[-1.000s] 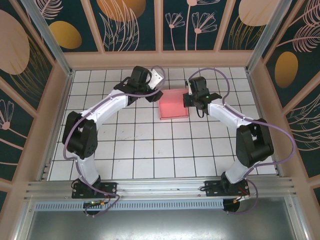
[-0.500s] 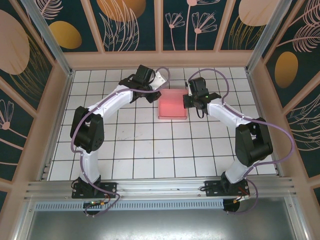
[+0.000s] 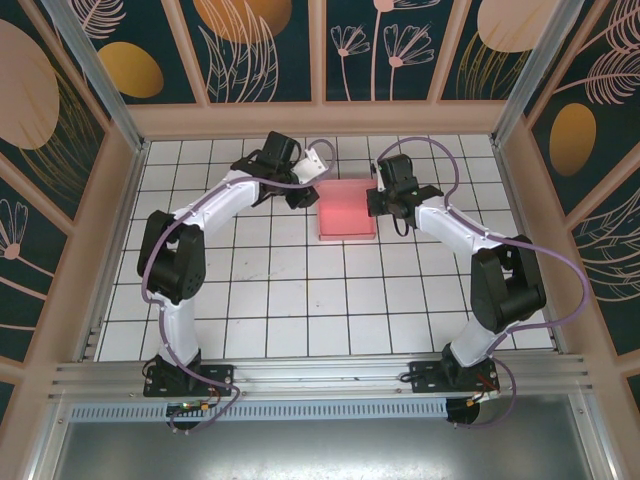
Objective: Fold the paper box
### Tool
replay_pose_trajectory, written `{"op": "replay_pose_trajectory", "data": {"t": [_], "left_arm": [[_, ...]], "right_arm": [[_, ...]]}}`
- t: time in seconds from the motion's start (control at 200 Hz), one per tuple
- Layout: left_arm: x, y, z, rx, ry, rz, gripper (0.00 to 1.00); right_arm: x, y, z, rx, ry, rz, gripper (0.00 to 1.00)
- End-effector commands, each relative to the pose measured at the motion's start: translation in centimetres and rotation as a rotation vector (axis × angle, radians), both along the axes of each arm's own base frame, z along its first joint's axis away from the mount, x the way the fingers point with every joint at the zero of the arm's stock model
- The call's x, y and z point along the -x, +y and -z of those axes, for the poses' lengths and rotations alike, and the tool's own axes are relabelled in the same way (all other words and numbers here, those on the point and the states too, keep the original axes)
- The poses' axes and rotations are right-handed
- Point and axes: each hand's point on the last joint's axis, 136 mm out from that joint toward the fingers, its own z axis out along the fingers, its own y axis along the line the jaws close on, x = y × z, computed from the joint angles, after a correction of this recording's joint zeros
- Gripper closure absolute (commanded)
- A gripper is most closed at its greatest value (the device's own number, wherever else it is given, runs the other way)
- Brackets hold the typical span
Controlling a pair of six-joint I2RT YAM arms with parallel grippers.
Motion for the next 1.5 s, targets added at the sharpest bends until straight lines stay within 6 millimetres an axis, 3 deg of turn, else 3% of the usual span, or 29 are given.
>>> {"op": "replay_pose_trajectory", "data": {"t": [0.0,0.105,0.4,0.45,0.566,0.611,0.721,0.781,0.866,1.091,1.196,1.291,1.491], "left_arm": [[0.2,0.0,-0.9,0.048,-0.004,0.042,0.67],[0.3,-0.1,-0.6,0.057,0.006,0.052,0.77],[0.8,-1.2,-0.7,0.111,0.031,0.098,0.81],[0.7,-1.2,-0.7,0.113,0.033,0.096,0.91],[0.8,-1.2,-0.3,0.111,0.045,0.101,0.93],[0.8,-1.4,-0.3,0.115,0.052,0.104,1.00],[0.9,-1.5,-0.3,0.123,0.058,0.106,1.00],[0.8,-1.5,-0.4,0.125,0.057,0.103,0.85],[0.7,-1.5,-0.3,0.127,0.058,0.096,0.83],[0.4,-1.7,0.5,0.124,0.082,0.083,0.89],[0.2,-1.6,0.6,0.126,0.082,0.075,0.85],[0.2,-1.7,0.6,0.130,0.087,0.073,0.97],[0.1,-1.7,0.1,0.138,0.079,0.059,1.00]], "right_arm": [[-0.1,-0.2,-1.4,-0.033,-0.023,0.016,1.00],[-0.1,-0.1,-1.4,-0.038,-0.022,0.013,1.00],[-0.2,0.2,-1.3,-0.044,-0.015,0.003,1.00],[-0.2,0.3,-1.3,-0.045,-0.016,0.002,1.00],[-0.2,0.2,-1.2,-0.042,-0.014,0.004,1.00],[-0.3,0.2,-1.1,-0.041,-0.014,0.003,1.00],[-0.3,0.2,-1.0,-0.040,-0.010,0.005,1.00],[-0.3,0.2,-1.1,-0.041,-0.012,0.005,1.00],[-0.3,0.2,-1.1,-0.041,-0.013,0.005,1.00],[-0.3,0.3,-1.1,-0.046,-0.011,0.003,1.00],[-0.2,0.3,-1.1,-0.044,-0.011,0.004,1.00],[-0.2,0.2,-1.1,-0.044,-0.011,0.007,1.00],[-0.2,0.3,-1.3,-0.055,-0.015,0.012,1.00]]}}
